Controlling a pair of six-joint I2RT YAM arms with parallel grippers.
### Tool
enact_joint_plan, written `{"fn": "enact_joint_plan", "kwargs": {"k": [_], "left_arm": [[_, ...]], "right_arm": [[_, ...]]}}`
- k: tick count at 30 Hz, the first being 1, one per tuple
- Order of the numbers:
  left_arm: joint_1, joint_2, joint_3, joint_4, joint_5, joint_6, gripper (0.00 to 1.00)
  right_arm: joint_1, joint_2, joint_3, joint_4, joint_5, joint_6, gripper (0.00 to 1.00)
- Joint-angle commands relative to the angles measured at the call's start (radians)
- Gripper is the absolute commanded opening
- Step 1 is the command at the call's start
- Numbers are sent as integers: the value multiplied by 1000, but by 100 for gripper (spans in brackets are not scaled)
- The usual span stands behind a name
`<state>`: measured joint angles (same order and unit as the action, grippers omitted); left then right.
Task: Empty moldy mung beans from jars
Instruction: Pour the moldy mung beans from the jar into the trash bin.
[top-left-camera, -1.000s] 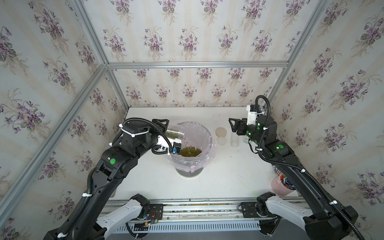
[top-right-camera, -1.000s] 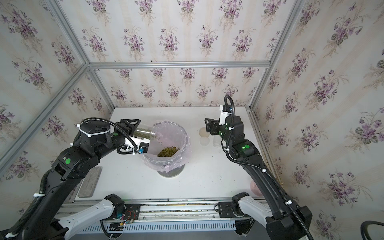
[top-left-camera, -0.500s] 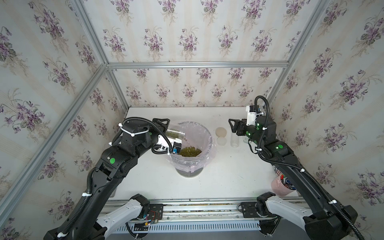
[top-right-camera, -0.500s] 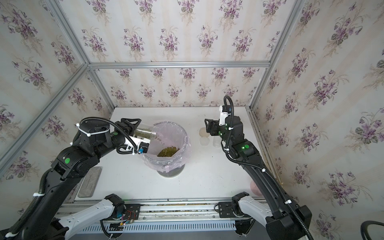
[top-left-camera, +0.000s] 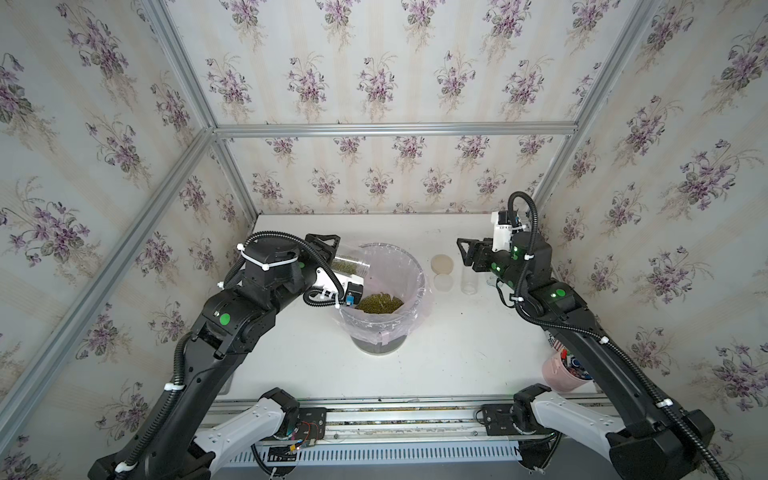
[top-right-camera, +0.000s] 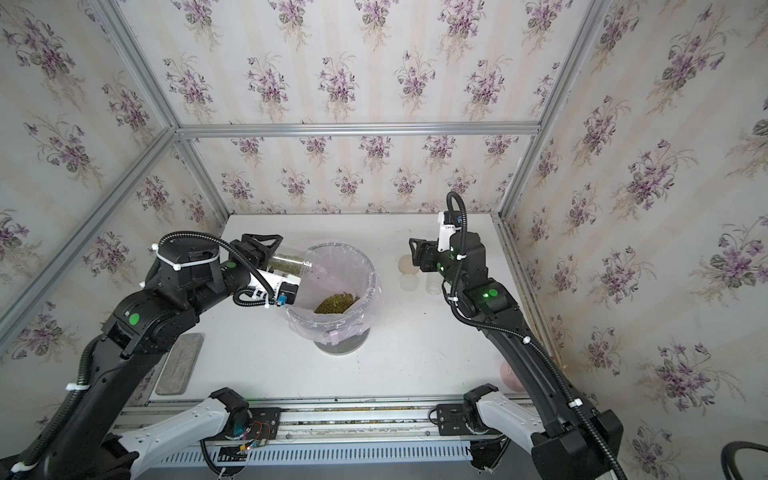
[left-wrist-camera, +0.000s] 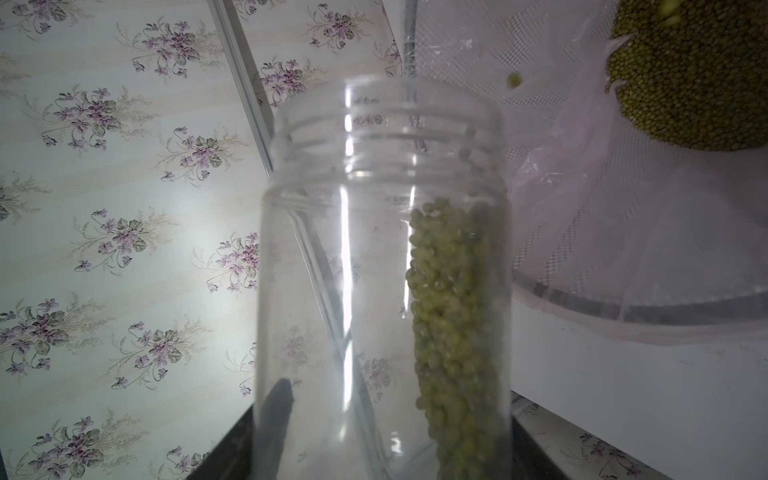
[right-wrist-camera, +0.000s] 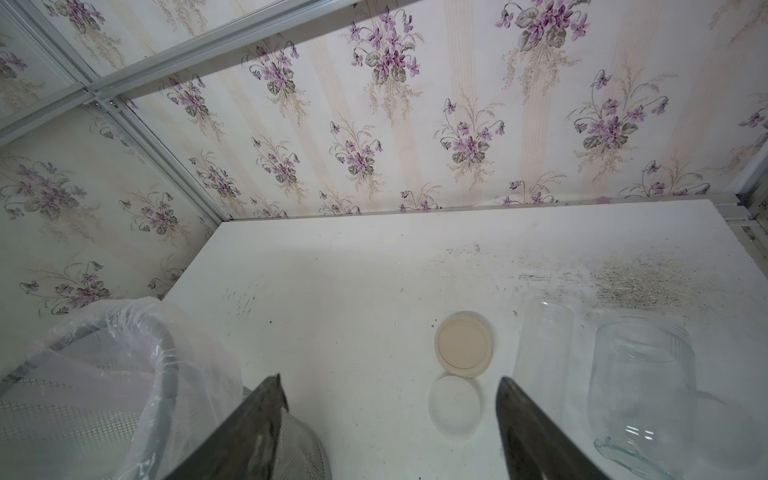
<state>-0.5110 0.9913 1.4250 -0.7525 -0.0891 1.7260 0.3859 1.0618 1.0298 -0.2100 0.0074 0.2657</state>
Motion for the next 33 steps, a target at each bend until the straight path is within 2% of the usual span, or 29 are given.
{"fn": "enact_joint_plan", "kwargs": {"k": [1,8,13,33], "left_arm": [[0,3,11,8,5,70,0],[-9,7,12,6,28,87,0],[-15,15,5,3,8,123,0],[-15,26,12,-7,-26,139,0]], "right_arm": [[0,-3,0,8,3,3,78],[0,-9,-2,10,6,7,78],[0,-10,-8,11,3,9,78],[1,-26,-13,6,6,13,78]]}}
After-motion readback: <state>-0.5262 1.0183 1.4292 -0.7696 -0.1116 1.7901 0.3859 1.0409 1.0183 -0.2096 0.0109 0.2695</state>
